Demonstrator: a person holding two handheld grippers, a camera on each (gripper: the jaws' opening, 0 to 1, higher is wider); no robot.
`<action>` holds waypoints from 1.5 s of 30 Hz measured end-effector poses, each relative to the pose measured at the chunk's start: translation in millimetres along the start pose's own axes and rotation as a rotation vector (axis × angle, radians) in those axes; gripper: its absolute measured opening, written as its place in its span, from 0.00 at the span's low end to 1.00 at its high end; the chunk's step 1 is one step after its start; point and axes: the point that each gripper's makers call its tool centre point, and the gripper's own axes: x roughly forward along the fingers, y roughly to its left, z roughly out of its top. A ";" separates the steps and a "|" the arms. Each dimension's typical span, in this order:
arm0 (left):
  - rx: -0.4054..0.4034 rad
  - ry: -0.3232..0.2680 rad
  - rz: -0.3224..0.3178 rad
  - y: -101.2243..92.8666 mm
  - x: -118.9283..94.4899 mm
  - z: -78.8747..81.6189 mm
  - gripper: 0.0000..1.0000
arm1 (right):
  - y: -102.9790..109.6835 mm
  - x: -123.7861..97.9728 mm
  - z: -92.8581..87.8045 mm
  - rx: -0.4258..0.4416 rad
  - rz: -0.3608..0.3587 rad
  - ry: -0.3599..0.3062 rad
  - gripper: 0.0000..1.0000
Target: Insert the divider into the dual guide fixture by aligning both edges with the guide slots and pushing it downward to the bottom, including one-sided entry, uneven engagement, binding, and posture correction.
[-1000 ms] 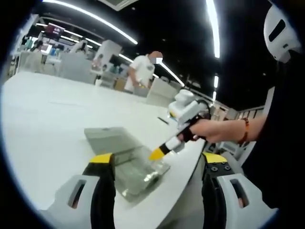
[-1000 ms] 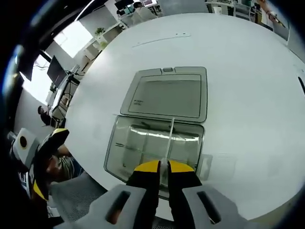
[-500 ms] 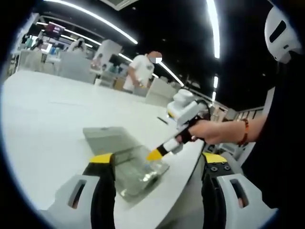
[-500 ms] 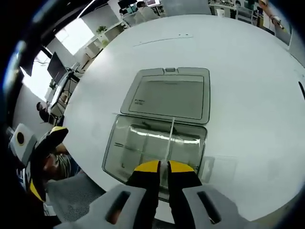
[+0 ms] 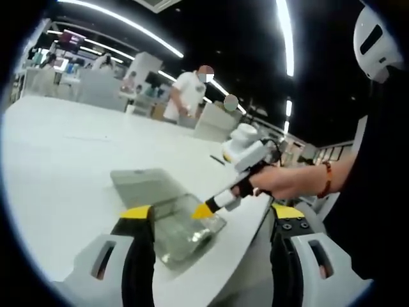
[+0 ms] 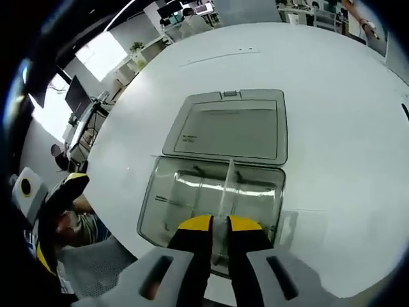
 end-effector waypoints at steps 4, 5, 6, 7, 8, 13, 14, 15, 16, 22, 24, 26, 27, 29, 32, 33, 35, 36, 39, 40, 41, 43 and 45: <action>0.007 -0.001 -0.011 -1.2 3.9 2.7 0.72 | 1.3 1.8 -0.9 -0.010 -0.001 -0.010 0.03; 0.015 0.004 -0.016 -2.1 5.1 3.0 0.72 | 0.4 4.3 -2.7 -0.026 -0.008 -0.008 0.03; 0.022 0.006 -0.019 -3.5 6.1 4.0 0.72 | 0.4 5.7 -3.4 -0.028 -0.009 -0.011 0.03; 0.026 0.006 -0.021 -4.7 6.8 5.3 0.72 | 0.4 6.5 -3.6 -0.026 -0.009 -0.014 0.04; 0.027 0.005 -0.022 -4.9 6.8 5.6 0.72 | 0.3 7.1 -4.1 -0.029 -0.013 -0.013 0.04; 0.025 0.006 -0.018 -3.4 5.1 3.5 0.72 | -1.3 9.4 -4.4 -0.029 -0.008 -0.012 0.04; 0.024 0.012 -0.016 -2.8 4.8 2.1 0.72 | -0.4 10.1 -4.1 -0.027 -0.002 -0.015 0.04; 0.022 0.013 -0.016 -2.8 4.9 2.0 0.72 | -0.6 10.0 -4.1 -0.027 -0.003 -0.017 0.04; 0.022 0.009 -0.016 -3.2 4.6 3.4 0.72 | -0.6 10.0 -4.0 -0.034 -0.002 -0.020 0.05; 0.027 0.002 -0.003 -2.7 6.7 6.4 0.72 | 1.2 9.9 -3.4 -0.116 0.026 -0.050 0.07; 0.028 0.002 -0.003 -3.2 7.1 6.2 0.72 | 3.3 8.0 -3.6 -0.116 0.033 -0.066 0.08; 0.030 0.003 -0.002 -3.5 7.4 5.9 0.72 | 3.8 6.9 -3.3 -0.132 0.041 -0.079 0.08; 0.031 0.004 -0.003 -3.1 7.1 5.6 0.72 | 4.1 6.5 -3.9 -0.140 0.047 -0.082 0.08; 0.034 0.008 -0.004 -3.1 6.9 5.0 0.72 | 6.8 5.8 -5.0 -0.169 0.065 -0.085 0.12; 0.040 0.019 -0.010 -7.4 4.5 5.2 0.72 | 12.3 2.5 -5.2 -0.207 0.078 -0.110 0.21; 0.042 0.020 -0.011 -7.5 4.5 5.1 0.72 | 12.8 1.1 -5.4 -0.214 0.075 -0.114 0.22; 0.045 0.023 -0.016 -15.5 8.0 6.3 0.72 | 15.0 -1.4 -4.7 -0.230 0.079 -0.125 0.23; 0.049 0.025 -0.017 -16.4 8.2 6.3 0.72 | 15.7 -2.2 -4.6 -0.235 0.082 -0.127 0.24; 0.055 0.024 -0.010 -20.6 9.8 8.0 0.72 | 18.5 -5.9 -1.0 -0.271 0.088 -0.150 0.30; 0.058 0.022 -0.008 -20.7 9.8 8.6 0.72 | 19.4 -6.5 -0.7 -0.274 0.092 -0.152 0.32; 0.061 0.022 -0.007 -21.2 10.0 9.1 0.72 | 23.1 -8.3 1.5 -0.295 0.109 -0.168 0.33; 0.073 0.024 0.001 -20.6 9.4 9.8 0.72 | 28.7 -10.7 3.1 -0.311 0.134 -0.179 0.36; 0.080 0.025 0.010 -21.0 9.1 11.0 0.72 | 31.3 -14.9 5.8 -0.340 0.128 -0.198 0.36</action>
